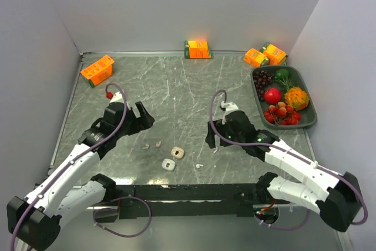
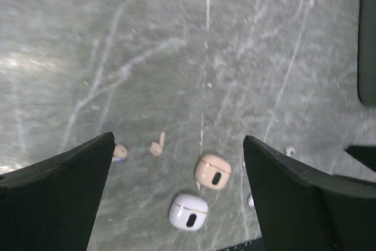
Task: Insert the wireless bluetooth earbuds into the charging case
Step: Pick up the charging case at the center of the board.
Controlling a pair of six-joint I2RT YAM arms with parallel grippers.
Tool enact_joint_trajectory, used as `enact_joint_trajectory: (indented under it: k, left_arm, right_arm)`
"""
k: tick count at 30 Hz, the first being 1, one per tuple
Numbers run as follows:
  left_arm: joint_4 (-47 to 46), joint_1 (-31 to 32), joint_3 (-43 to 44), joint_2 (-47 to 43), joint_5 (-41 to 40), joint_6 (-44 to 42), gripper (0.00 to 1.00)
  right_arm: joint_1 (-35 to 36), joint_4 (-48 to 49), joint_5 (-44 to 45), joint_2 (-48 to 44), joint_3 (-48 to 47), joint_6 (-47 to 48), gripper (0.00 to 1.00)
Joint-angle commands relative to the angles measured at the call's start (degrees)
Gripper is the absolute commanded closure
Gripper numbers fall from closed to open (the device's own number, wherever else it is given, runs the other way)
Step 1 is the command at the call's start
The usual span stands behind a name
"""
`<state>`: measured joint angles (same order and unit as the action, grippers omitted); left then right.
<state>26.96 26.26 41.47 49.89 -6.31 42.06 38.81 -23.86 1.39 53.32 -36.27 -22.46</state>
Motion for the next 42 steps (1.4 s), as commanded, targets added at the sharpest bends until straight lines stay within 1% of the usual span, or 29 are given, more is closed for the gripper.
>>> enact_joint_trajectory:
  k: [1,2,3,4,5,6,7,8,10,11,14,18,22,23,25,27,31,39,42]
  left_arm:
    - [-4.72,4.31,-2.36,-1.55,4.47,1.26,0.04]
    - [-3.85,8.76,-2.28,-0.42,2.72,3.44,0.04]
    - [-2.11,11.16,-1.14,0.64,-2.43,4.51,0.04]
    - [1.22,13.70,-0.35,2.04,-4.66,5.39,0.04]
    - [3.25,19.04,0.53,5.27,-7.20,7.31,0.04]
    - [4.75,21.79,2.37,7.13,-10.97,8.29,0.04]
    - [7.90,24.60,3.43,8.89,-13.10,9.34,0.04]
    - [9.32,30.28,4.48,12.22,-15.03,11.61,0.04]
    - [12.14,35.07,7.65,15.14,-19.68,14.00,0.04]
    - [13.89,37.96,8.35,17.59,-20.41,15.84,0.04]
    - [13.91,40.35,8.45,21.02,-20.24,17.78,0.04]
    - [13.91,42.82,6.87,23.15,-21.20,21.21,0.04]
    - [13.21,43.61,5.73,24.81,-20.86,22.01,0.01]
    - [13.03,43.70,5.72,25.95,-20.42,21.57,0.06]
    - [12.50,43.70,5.37,27.79,-20.15,21.31,0.12]
    - [11.98,43.96,5.02,28.68,-19.89,21.22,0.15]
    - [10.92,44.05,3.97,29.65,-19.80,21.22,0.19]
    - [7.15,43.96,2.73,31.76,-18.75,18.67,0.21]
    - [5.56,44.05,2.47,33.25,-18.22,17.62,0.25]
  right_arm:
    - [4.00,1.00,4.06,3.36,-3.98,-1.62,0.00]
    - [4.08,1.53,3.54,3.37,-3.81,-2.67,0.00]
    - [4.08,2.32,2.92,3.54,-3.37,-3.03,0.00]
    - [4.17,3.37,1.79,3.55,-3.19,-3.20,0.01]
    - [4.17,3.73,1.43,3.72,-3.02,-3.64,0.00]
    - [4.26,3.90,1.34,3.81,-2.84,-3.73,0.00]
    - [4.17,3.91,1.51,3.90,-3.01,-3.73,0.00]
    - [4.26,3.82,1.69,3.81,-2.93,-3.56,0.00]
    - [4.26,3.47,2.21,3.29,-3.19,-3.38,0.00]
    - [4.35,3.03,2.56,3.02,-3.28,-3.21,0.00]
    - [4.26,2.59,2.66,1.09,-3.02,-3.29,0.00]
    - [4.35,1.28,2.57,-1.55,-2.31,-3.47,0.00]
    - [4.35,-0.05,3.36,-4.19,-1.61,-3.29,0.00]
    - [4.26,-0.31,3.45,-4.54,-1.52,-3.38,0.01]
    - [4.35,-0.75,3.53,-5.24,-1.08,-3.56,0.00]
    - [4.26,-1.19,3.45,-5.68,-0.91,-3.82,0.00]
    - [4.35,-1.54,3.53,-6.47,-0.55,-4.08,0.00]
    - [4.26,-2.42,3.71,-6.39,-0.82,-3.82,0.00]
    - [4.26,-2.60,3.71,-6.30,-0.73,-3.91,0.00]
